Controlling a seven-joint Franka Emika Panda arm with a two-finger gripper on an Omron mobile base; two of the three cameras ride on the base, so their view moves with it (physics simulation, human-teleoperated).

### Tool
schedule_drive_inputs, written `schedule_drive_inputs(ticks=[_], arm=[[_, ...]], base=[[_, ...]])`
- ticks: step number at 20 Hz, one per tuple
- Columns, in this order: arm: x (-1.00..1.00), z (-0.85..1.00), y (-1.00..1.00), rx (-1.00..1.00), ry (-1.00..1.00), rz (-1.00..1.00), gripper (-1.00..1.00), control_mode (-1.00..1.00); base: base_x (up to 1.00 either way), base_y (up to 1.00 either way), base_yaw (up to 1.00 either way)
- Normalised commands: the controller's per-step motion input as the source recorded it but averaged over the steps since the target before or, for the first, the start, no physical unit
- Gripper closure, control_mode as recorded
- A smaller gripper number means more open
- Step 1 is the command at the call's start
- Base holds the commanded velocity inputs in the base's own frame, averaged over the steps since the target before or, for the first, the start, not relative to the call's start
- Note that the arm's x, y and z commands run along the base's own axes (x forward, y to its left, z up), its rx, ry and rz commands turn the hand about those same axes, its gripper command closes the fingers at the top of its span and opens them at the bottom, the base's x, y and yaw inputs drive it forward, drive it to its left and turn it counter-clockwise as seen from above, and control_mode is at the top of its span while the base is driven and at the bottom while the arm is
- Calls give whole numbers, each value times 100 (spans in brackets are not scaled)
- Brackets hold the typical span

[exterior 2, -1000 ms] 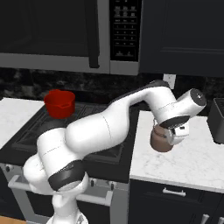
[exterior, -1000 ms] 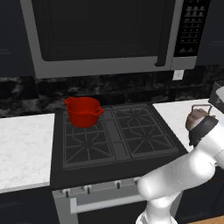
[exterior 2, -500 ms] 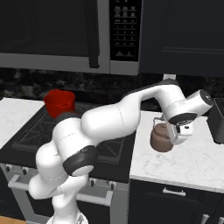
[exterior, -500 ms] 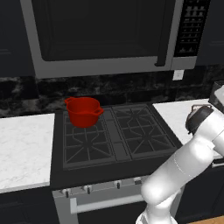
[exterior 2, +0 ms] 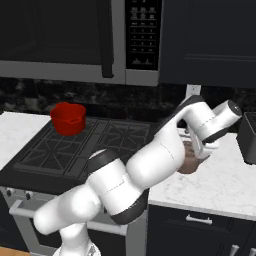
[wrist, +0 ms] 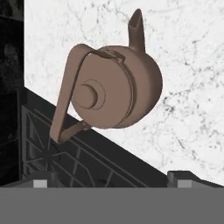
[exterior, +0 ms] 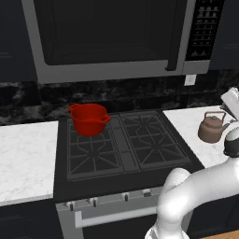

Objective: Pick the kettle from the counter and place it on a stove burner. Then turn the burner on.

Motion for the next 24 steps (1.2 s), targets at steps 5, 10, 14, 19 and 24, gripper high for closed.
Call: schedule_drive_inputs(ticks=[5,10,14,19,24], arm=[[37,-11,6,0,0,-5,-100,-100],[32,-25,6,-1,0,-5,-100,-100],[36,-30,13,-3,0,-7,-100,-100],[41,-38,19,-9,2,-7,-100,-100],[33,-45,15,-12,2,-7,-100,-100]], base=[[0,0,0],[0,0,0],[0,0,0],[0,0,0],[0,0,0]])
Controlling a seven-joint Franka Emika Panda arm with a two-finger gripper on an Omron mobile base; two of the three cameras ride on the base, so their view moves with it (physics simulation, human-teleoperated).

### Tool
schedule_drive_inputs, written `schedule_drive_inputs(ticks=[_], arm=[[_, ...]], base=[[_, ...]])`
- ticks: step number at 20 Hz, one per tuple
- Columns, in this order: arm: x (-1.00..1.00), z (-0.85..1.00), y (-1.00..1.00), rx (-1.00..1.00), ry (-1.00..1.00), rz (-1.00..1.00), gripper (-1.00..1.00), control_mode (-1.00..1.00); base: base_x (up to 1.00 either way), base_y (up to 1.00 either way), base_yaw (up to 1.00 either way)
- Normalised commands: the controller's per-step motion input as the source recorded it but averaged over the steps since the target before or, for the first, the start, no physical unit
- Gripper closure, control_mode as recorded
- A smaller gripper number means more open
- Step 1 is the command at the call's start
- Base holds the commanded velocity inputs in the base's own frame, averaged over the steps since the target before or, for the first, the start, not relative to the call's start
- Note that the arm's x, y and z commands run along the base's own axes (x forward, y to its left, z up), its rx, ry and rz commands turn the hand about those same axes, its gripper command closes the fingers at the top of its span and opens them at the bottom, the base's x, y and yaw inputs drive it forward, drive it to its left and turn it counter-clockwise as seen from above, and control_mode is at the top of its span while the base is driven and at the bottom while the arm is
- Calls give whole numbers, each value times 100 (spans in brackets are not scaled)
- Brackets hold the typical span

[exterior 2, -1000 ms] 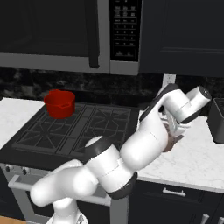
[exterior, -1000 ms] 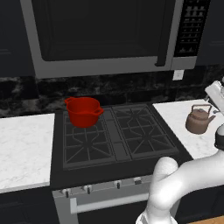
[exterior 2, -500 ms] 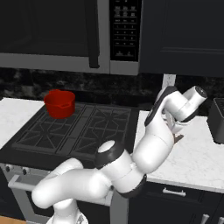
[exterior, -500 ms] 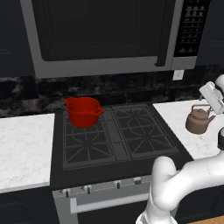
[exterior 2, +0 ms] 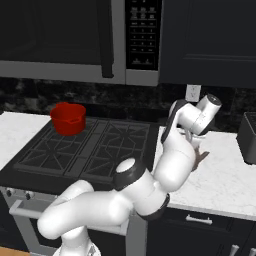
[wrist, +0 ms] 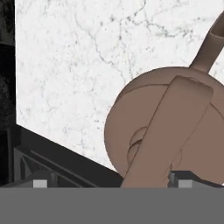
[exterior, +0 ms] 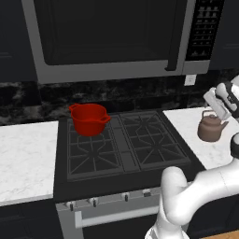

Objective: Pick the kettle from the counter and place it on a stove burner. Then turn the burner on.

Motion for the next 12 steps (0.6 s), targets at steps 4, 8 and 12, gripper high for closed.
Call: schedule_drive_inputs(ticks=[4,8,12], arm=[[23,-19,6,-3,0,-5,-100,-100],[0,0,0,0,0,0,100,-100],[-2,0,0,0,0,0,100,-100]], base=[[0,0,0],[0,0,0],[0,0,0]])
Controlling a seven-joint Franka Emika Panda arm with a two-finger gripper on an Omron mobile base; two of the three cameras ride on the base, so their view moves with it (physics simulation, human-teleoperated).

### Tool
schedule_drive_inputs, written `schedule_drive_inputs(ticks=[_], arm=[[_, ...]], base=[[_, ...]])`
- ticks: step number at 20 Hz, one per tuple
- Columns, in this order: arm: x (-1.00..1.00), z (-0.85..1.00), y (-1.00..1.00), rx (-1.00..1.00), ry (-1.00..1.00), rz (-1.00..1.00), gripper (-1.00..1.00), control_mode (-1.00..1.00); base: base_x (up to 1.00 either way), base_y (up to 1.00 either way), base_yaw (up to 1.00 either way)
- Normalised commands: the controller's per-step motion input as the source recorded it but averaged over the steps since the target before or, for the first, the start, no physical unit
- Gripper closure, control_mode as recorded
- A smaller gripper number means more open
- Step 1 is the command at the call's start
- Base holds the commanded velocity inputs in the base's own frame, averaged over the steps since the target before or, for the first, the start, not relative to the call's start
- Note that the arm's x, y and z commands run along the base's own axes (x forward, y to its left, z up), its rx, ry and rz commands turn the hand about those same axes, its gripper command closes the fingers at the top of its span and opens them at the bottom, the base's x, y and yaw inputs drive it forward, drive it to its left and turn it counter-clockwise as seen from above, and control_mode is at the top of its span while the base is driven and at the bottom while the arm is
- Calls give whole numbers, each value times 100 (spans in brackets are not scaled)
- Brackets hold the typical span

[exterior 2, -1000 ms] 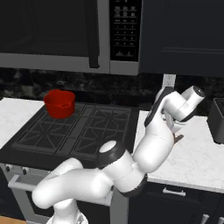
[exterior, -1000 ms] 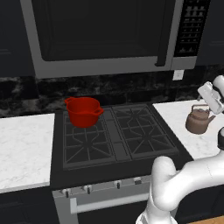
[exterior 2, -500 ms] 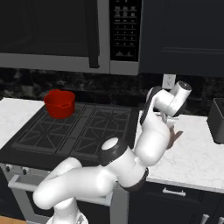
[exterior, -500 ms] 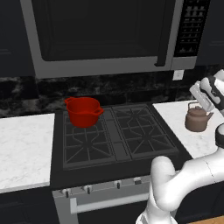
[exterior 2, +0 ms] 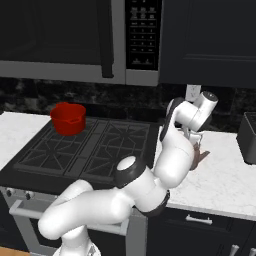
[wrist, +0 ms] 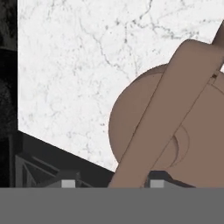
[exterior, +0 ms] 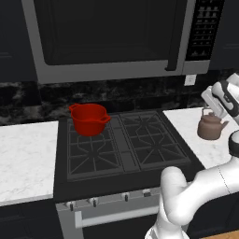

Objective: Pick the kettle from the counter and place it on a stove burner. Then turn the burner on.

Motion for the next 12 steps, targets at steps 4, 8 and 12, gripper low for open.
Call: schedule_drive_inputs(ticks=[4,8,12], arm=[[-27,0,0,0,0,0,100,-100],[-41,13,0,0,-6,0,100,-100],[-53,42,2,0,-13,0,100,-100]], base=[[0,0,0],[0,0,0],[0,0,0]])
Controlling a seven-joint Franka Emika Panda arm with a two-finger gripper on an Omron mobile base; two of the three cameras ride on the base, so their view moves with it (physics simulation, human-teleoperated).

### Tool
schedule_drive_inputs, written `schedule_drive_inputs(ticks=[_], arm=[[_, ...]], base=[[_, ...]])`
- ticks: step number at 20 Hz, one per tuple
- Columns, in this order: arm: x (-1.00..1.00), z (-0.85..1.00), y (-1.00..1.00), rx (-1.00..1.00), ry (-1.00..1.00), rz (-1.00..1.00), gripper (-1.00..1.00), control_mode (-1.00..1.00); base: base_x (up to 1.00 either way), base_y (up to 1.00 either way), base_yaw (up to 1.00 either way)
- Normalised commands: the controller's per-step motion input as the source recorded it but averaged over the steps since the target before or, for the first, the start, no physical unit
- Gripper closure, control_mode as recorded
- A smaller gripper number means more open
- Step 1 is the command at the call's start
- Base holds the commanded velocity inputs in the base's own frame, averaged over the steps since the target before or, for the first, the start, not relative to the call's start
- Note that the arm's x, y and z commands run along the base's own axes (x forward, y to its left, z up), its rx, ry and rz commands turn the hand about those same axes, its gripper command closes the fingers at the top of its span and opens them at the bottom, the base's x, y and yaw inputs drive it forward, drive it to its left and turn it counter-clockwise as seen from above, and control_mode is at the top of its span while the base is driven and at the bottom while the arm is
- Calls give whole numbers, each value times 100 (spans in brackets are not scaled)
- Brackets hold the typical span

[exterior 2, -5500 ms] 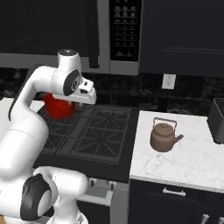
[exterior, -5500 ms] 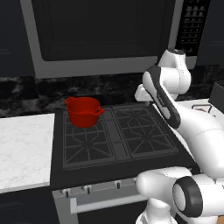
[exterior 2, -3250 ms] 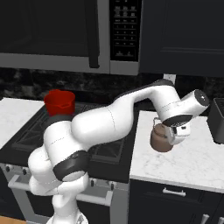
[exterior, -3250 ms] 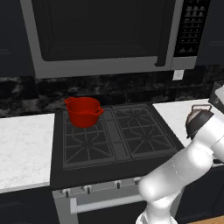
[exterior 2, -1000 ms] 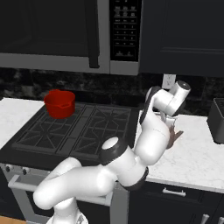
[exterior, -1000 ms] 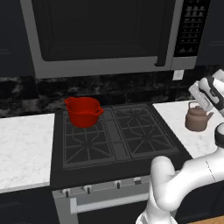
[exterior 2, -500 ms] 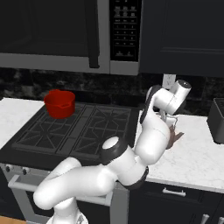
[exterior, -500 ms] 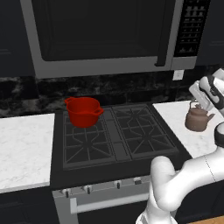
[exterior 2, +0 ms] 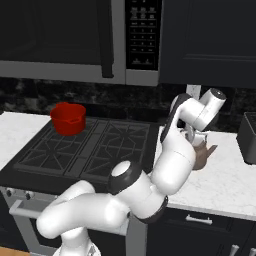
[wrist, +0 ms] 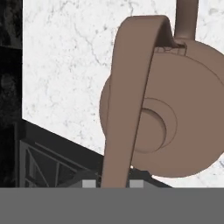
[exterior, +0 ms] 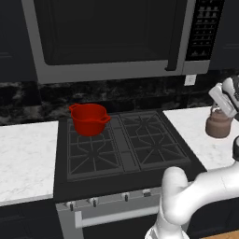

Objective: Pick the kettle from the counter and place it on a stove burner. Then turn the burner on.

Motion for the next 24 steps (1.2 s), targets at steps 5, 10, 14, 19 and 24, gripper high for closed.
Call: schedule_drive_inputs(ticks=[5,10,14,19,24], arm=[[-42,58,38,0,-6,0,100,-100],[-30,44,81,0,-1,0,100,-100],[-17,35,98,0,-3,0,100,-100],[-3,7,100,3,-1,0,100,-100],[-6,0,86,16,0,0,100,-100]], base=[[0,0,0],[0,0,0],[0,0,0],[0,0,0],[0,0,0]])
